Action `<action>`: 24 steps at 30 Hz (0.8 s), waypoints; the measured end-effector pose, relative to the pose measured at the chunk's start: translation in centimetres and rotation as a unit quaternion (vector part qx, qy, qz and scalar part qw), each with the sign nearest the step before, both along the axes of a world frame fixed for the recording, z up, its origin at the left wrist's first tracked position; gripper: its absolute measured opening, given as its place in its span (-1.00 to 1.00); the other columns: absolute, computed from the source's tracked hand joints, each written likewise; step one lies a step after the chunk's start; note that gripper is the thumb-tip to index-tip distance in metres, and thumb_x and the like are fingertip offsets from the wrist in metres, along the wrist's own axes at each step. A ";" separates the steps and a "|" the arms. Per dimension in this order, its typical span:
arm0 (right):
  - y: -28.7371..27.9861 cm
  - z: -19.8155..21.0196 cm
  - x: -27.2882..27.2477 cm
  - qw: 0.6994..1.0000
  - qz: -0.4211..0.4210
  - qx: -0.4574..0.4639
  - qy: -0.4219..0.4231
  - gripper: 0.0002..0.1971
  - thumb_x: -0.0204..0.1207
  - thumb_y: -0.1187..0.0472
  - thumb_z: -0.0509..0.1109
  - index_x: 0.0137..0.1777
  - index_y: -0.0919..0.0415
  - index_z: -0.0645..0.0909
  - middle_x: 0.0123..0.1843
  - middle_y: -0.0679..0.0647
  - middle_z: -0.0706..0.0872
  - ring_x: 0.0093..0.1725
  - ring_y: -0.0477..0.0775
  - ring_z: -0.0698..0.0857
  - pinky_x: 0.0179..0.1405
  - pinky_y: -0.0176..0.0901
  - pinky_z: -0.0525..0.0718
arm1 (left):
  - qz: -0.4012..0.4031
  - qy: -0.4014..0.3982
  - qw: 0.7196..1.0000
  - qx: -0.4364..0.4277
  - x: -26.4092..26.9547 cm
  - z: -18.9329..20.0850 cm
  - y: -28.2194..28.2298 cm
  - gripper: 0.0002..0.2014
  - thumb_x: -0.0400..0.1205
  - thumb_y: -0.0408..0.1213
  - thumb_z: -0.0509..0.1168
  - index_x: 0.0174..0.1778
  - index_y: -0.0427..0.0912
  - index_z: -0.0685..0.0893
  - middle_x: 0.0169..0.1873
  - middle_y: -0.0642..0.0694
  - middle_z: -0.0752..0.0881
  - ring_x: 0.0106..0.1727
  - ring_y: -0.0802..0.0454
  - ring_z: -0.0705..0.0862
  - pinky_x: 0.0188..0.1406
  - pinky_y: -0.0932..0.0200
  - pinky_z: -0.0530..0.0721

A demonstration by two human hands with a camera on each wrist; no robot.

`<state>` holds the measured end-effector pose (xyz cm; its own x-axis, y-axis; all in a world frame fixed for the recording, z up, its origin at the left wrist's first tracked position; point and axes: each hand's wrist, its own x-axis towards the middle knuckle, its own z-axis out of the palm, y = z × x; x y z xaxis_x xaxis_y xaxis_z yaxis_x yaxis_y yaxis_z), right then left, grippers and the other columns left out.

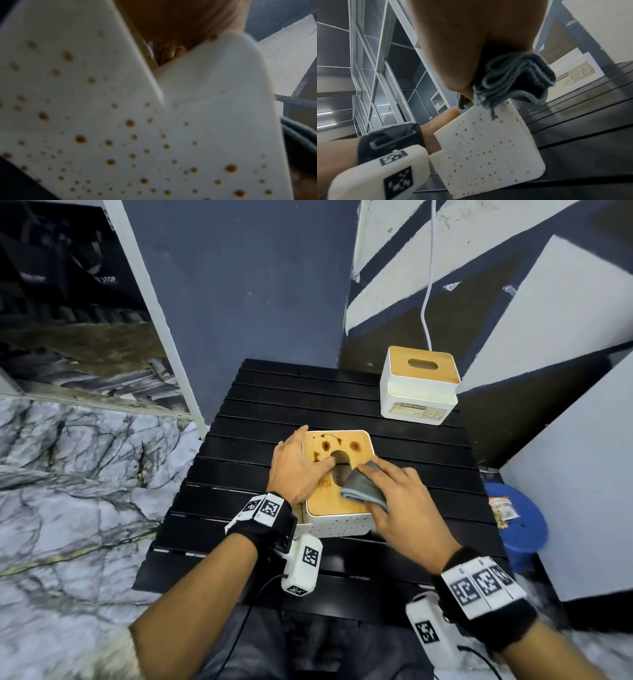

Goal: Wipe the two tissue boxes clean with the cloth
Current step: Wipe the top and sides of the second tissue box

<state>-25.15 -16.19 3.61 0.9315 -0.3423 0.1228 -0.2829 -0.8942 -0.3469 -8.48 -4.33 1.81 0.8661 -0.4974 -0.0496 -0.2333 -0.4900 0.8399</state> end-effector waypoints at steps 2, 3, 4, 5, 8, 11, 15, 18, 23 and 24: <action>0.1 0.0 -0.2 1.000 -0.006 -0.009 0.000 -0.42 0.53 0.16 0.35 0.56 -0.05 0.35 0.60 -0.07 0.35 0.33 0.07 0.41 0.35 0.09 0.51 | -0.008 -0.001 1.000 0.002 0.0 -0.1 0.0 -0.19 0.53 -0.02 0.50 0.68 -0.09 0.34 0.40 -0.17 0.64 0.53 -0.17 0.44 0.54 -0.16 0.46; -0.1 0.1 0.2 1.000 -0.011 -0.012 -0.001 -0.43 0.53 0.17 0.33 0.56 -0.05 0.36 0.60 -0.07 0.36 0.33 0.08 0.42 0.34 0.11 0.52 | -0.012 -0.001 1.000 0.004 0.0 -0.1 -0.1 -0.19 0.53 -0.02 0.50 0.69 -0.09 0.34 0.40 -0.17 0.63 0.53 -0.18 0.44 0.54 -0.17 0.46; -0.4 0.3 0.9 1.000 -0.016 -0.013 -0.002 -0.44 0.54 0.17 0.32 0.55 -0.05 0.36 0.59 -0.06 0.37 0.33 0.09 0.42 0.33 0.13 0.52 | -0.014 -0.001 1.000 0.006 0.0 -0.1 -0.1 -0.19 0.53 -0.03 0.50 0.69 -0.09 0.33 0.41 -0.18 0.63 0.53 -0.18 0.44 0.55 -0.18 0.45; -0.8 0.5 1.7 1.000 -0.021 -0.013 -0.001 -0.45 0.55 0.17 0.30 0.55 -0.05 0.36 0.59 -0.05 0.38 0.32 0.11 0.42 0.33 0.15 0.51 | -0.016 -0.002 1.000 0.006 0.0 0.0 -0.1 -0.19 0.54 -0.04 0.50 0.69 -0.09 0.33 0.42 -0.18 0.62 0.53 -0.19 0.44 0.56 -0.18 0.44; -1.6 0.9 3.7 0.999 -0.036 -0.009 0.013 -0.47 0.57 0.16 0.27 0.56 -0.06 0.35 0.60 -0.04 0.37 0.33 0.13 0.41 0.36 0.16 0.48 | -0.013 0.000 1.000 0.005 -0.1 0.1 0.0 -0.20 0.56 -0.07 0.50 0.70 -0.10 0.32 0.45 -0.20 0.58 0.56 -0.20 0.40 0.58 -0.17 0.41; -1.4 0.9 3.3 0.999 -0.029 -0.011 0.016 -0.46 0.58 0.16 0.28 0.57 -0.06 0.33 0.60 -0.04 0.36 0.32 0.12 0.41 0.36 0.14 0.48 | -0.009 0.003 1.000 0.002 -0.1 0.1 -0.1 -0.19 0.55 -0.07 0.50 0.70 -0.11 0.32 0.46 -0.21 0.58 0.57 -0.22 0.39 0.58 -0.20 0.42; -0.4 0.4 0.6 1.000 -0.015 -0.015 0.014 -0.44 0.55 0.16 0.32 0.56 -0.06 0.35 0.60 -0.06 0.36 0.32 0.10 0.42 0.34 0.12 0.52 | -0.013 0.003 1.000 0.006 0.0 -0.2 -0.2 -0.17 0.55 -0.03 0.50 0.70 -0.10 0.31 0.49 -0.20 0.57 0.60 -0.23 0.36 0.59 -0.22 0.39; -0.8 0.6 1.0 0.999 -0.017 -0.028 0.014 -0.45 0.56 0.15 0.31 0.56 -0.07 0.35 0.59 -0.08 0.37 0.31 0.09 0.43 0.31 0.11 0.52 | -0.023 0.002 1.000 0.007 -0.1 -0.1 -0.1 -0.19 0.55 -0.05 0.49 0.70 -0.08 0.31 0.48 -0.21 0.57 0.59 -0.22 0.36 0.59 -0.22 0.39; -2.6 1.5 5.5 0.998 -0.048 -0.020 0.028 -0.50 0.62 0.13 0.23 0.56 -0.07 0.32 0.62 -0.03 0.33 0.41 0.16 0.38 0.36 0.19 0.47 | -0.026 -0.001 1.000 0.004 -0.2 0.1 0.0 -0.19 0.56 -0.06 0.50 0.70 -0.09 0.30 0.51 -0.21 0.55 0.61 -0.21 0.34 0.62 -0.19 0.34; -2.7 1.5 5.9 0.998 -0.051 -0.020 0.033 -0.50 0.63 0.13 0.23 0.57 -0.06 0.31 0.63 -0.02 0.32 0.42 0.17 0.37 0.37 0.20 0.47 | -0.025 -0.002 1.000 0.003 -0.2 0.1 0.0 -0.19 0.56 -0.06 0.49 0.70 -0.10 0.30 0.50 -0.21 0.56 0.60 -0.21 0.35 0.61 -0.18 0.36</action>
<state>-19.24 -18.92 5.07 0.8985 -0.4320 0.0780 -0.3943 -0.8723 -0.2893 -8.68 -4.34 1.93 0.8403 -0.5399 -0.0495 -0.2611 -0.4829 0.8358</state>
